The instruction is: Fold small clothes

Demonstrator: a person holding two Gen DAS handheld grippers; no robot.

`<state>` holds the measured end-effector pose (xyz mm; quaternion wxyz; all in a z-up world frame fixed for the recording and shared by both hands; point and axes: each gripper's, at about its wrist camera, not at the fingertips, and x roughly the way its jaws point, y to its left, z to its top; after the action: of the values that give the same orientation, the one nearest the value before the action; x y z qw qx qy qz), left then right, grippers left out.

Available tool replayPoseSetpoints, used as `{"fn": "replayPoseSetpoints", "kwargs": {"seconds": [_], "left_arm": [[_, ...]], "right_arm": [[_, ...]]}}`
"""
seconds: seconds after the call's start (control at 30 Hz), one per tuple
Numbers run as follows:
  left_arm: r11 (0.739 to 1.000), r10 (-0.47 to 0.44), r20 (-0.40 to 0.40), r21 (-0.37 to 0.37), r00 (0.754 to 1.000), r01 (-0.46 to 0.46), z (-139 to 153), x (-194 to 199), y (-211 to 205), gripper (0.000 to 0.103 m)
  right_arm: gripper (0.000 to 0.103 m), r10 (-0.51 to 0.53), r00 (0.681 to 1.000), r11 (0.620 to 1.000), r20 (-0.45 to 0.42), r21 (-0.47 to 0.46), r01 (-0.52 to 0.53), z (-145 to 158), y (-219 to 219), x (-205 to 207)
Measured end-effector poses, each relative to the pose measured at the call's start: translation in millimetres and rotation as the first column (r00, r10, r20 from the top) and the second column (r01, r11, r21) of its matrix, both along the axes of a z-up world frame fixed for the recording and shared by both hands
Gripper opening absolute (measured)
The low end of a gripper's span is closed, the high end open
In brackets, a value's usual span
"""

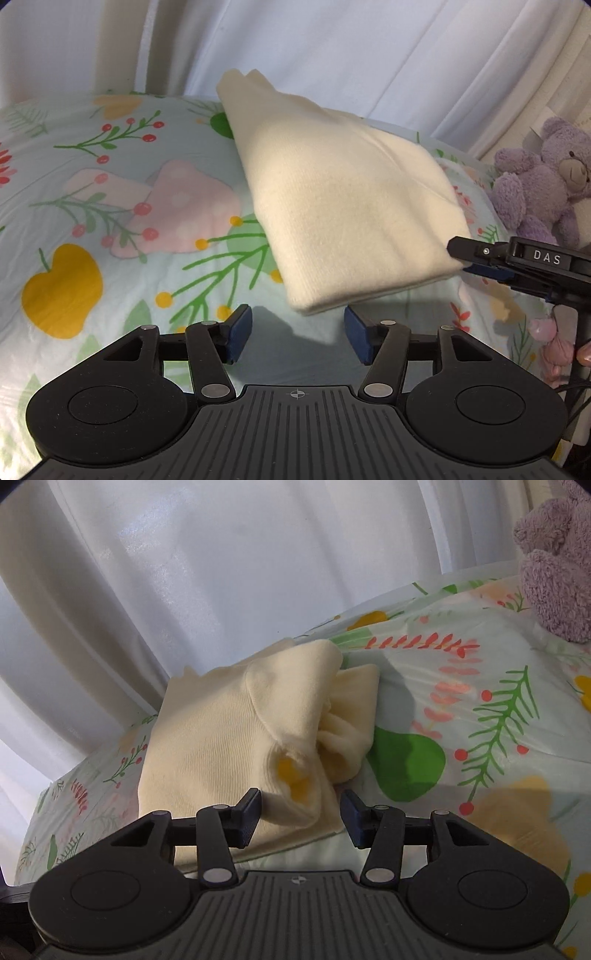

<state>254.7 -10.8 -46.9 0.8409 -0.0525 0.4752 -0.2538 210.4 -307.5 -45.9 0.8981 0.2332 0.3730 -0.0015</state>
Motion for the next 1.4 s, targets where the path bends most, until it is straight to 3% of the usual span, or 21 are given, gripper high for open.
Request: {"fn": "replayPoseSetpoints", "kwargs": {"seconds": [0.1,0.13,0.17,0.27,0.3,0.33,0.43,0.5,0.57,0.7,0.83,0.93,1.03,1.13,1.27,1.4], "left_arm": [[1.0,-0.011,0.016,0.015,1.0,0.011,-1,-1,-11,0.061],[1.0,-0.008,0.019,0.021,1.0,0.008,2,-4,-14,0.061],[1.0,-0.004,0.023,0.024,1.0,0.003,2,-3,-16,0.061],[0.999,0.012,0.049,0.047,0.999,-0.014,3,0,-21,0.061],[0.998,0.026,0.058,0.06,0.998,-0.03,2,2,-20,0.061],[0.996,0.042,0.058,0.074,0.997,-0.047,2,4,-19,0.061],[0.997,0.047,0.027,0.059,0.999,-0.049,2,8,-8,0.063],[0.998,0.04,-0.005,0.055,0.999,-0.04,7,9,0,0.061],[0.999,0.033,-0.021,0.027,0.999,-0.033,14,9,12,0.061],[0.994,0.107,0.039,-0.004,0.994,-0.107,39,18,32,0.063],[0.991,0.132,0.089,-0.02,0.987,-0.13,51,37,23,0.064],[0.991,0.135,0.088,-0.022,0.987,-0.134,49,55,1,0.064],[0.992,0.123,0.085,0.009,0.989,-0.124,38,72,-23,0.064],[0.993,0.117,0.047,0.022,0.992,-0.119,22,84,-36,0.066],[0.992,0.128,0.029,0.019,0.991,-0.128,10,92,-41,0.078],[0.991,0.135,-0.001,-0.009,0.991,-0.135,7,96,-35,0.078]], "right_arm": [[0.029,0.023,1.0,1.0,0.003,-0.007,-0.023,-6,9,2],[0.016,0.019,1.0,1.0,0.005,-0.023,-0.019,-5,12,5],[0.012,0.021,1.0,1.0,0.015,-0.01,-0.021,-4,11,6],[0.011,-0.016,0.997,0.978,0.082,0.208,-0.001,-3,-8,2],[0.011,-0.042,0.995,0.965,0.094,0.261,0.016,-5,-17,0],[0.011,-0.07,0.994,0.965,0.079,0.257,0.048,-7,-22,-2],[0.014,-0.085,0.996,0.995,-0.02,0.044,0.086,-18,-18,2],[0.019,-0.059,0.998,0.998,-0.024,0.013,0.059,-16,-15,-1],[0.037,-0.07,0.998,0.997,0.0,-0.038,0.07,-4,-16,-4],[0.039,-0.072,0.995,0.987,0.068,-0.14,0.081,22,-16,-1],[0.039,-0.05,0.987,0.969,0.152,-0.233,0.085,39,-2,15],[0.035,0.079,0.986,0.965,0.144,-0.26,-0.04,35,20,46],[0.014,0.173,0.98,0.923,0.096,-0.364,-0.127,17,45,75],[0.011,0.179,0.981,0.884,0.078,-0.451,-0.126,-3,52,93],[0.009,0.147,0.981,0.879,0.125,-0.472,-0.071,-14,39,96],[0.009,0.158,0.981,0.866,0.109,-0.493,-0.085,-12,41,102]]}}
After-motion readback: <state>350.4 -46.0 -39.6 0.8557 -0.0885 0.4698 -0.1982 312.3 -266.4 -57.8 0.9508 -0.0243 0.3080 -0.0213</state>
